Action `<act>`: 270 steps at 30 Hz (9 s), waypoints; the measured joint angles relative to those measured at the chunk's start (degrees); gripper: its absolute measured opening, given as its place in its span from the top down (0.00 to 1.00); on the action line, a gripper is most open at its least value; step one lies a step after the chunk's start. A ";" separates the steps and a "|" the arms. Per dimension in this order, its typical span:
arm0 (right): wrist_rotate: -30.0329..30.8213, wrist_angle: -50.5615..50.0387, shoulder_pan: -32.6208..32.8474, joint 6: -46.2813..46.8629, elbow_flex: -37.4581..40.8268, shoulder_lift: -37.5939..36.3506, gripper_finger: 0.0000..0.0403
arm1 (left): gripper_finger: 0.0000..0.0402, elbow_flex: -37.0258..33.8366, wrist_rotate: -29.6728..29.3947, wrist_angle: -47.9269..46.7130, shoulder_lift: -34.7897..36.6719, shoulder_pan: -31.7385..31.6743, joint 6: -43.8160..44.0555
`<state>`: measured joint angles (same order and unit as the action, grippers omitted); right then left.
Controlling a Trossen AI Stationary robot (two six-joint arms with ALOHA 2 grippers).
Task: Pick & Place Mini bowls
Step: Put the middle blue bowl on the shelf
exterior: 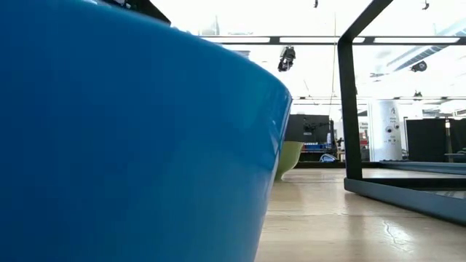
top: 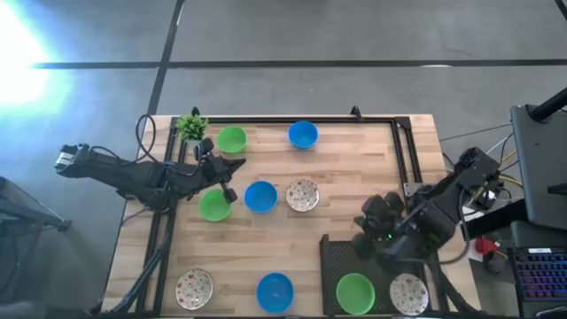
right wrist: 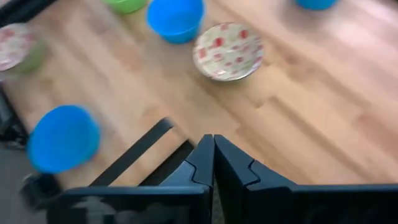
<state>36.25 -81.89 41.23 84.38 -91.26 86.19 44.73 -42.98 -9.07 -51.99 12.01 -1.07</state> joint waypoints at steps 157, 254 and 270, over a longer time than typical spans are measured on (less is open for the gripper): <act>32.89 17.14 -17.79 -39.63 0.20 3.80 0.66 | 1.00 30.18 -8.83 12.42 -36.13 -3.46 -0.73; -32.35 9.23 -7.57 -21.37 27.46 -11.98 0.98 | 1.00 30.80 26.47 -9.98 -28.33 -1.03 13.76; -36.19 23.02 -3.08 -12.46 43.14 -11.98 0.98 | 1.00 30.80 26.45 -9.87 -28.33 -1.05 13.75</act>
<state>0.06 -58.87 38.15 71.92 -48.12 74.22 75.53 -16.53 -18.94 -80.31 10.96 12.68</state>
